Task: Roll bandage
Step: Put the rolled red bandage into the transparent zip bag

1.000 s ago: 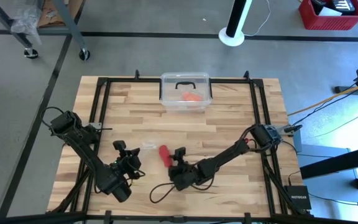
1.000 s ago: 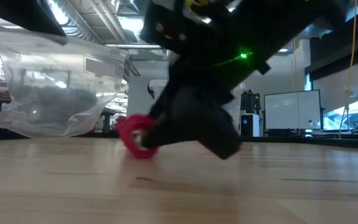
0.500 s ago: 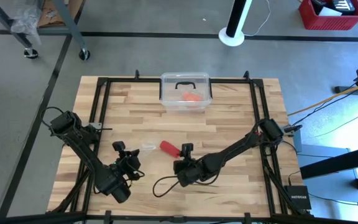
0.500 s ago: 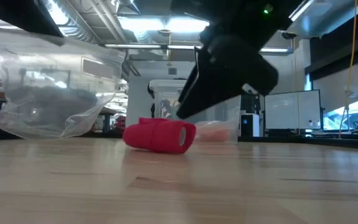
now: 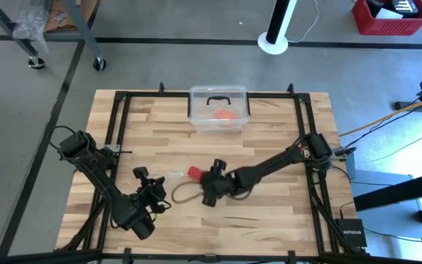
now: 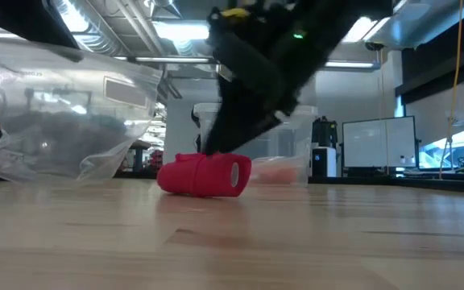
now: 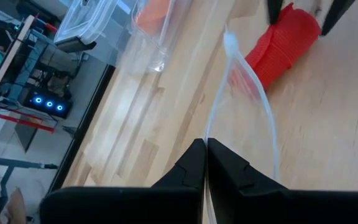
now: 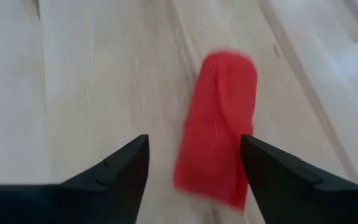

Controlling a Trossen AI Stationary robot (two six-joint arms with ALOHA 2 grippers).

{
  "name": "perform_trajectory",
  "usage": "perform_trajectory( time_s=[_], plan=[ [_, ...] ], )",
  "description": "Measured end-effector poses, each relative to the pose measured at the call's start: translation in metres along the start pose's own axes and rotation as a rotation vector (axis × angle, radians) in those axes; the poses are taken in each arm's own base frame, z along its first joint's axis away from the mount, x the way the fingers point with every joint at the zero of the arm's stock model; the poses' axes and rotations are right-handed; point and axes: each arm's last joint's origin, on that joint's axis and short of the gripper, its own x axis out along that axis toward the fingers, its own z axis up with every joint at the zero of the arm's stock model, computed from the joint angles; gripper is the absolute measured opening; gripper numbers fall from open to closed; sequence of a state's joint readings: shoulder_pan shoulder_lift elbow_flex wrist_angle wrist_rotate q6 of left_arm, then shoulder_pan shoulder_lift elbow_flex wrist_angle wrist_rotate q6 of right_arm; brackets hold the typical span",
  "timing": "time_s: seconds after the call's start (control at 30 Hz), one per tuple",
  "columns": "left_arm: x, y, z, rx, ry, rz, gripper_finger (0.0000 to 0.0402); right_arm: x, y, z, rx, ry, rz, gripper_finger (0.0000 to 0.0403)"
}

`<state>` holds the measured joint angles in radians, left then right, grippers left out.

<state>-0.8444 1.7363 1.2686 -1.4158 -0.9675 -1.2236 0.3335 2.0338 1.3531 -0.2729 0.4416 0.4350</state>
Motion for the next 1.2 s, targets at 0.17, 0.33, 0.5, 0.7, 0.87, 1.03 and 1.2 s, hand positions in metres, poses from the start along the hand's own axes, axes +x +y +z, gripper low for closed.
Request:
perform_trajectory(
  time_s=[0.17, 0.33, 0.5, 0.7, 0.87, 1.03, 1.2],
  plan=[
    [0.000, 0.000, 0.000, -0.003, -0.001, -0.002, 0.0003, 0.014, -0.012, 0.000, 0.058, 0.047, 0.019, 0.0283],
    [0.000, -0.001, 0.000, -0.005, -0.002, -0.007, 0.0003, 0.025, -0.010, -0.006, 0.053, 0.078, 0.048, 0.0282],
    [0.000, -0.002, 0.001, 0.002, -0.001, -0.012, 0.0003, 0.032, -0.009, -0.013, 0.035, 0.103, 0.039, 0.0241],
    [0.000, -0.002, 0.001, 0.017, -0.001, -0.011, 0.0003, 0.031, -0.010, -0.013, -0.010, 0.106, 0.032, 0.0130],
    [0.000, -0.002, 0.000, 0.035, -0.001, -0.012, 0.0003, 0.007, -0.006, -0.006, -0.116, 0.143, -0.004, 0.0050],
    [0.000, -0.002, 0.000, 0.036, -0.002, -0.014, 0.0003, -0.046, 0.013, 0.015, -0.195, 0.036, -0.023, 0.0050],
    [0.000, -0.004, 0.002, 0.029, -0.011, -0.026, 0.0003, -0.092, 0.041, 0.031, -0.267, -0.115, 0.010, 0.0052]
  ],
)
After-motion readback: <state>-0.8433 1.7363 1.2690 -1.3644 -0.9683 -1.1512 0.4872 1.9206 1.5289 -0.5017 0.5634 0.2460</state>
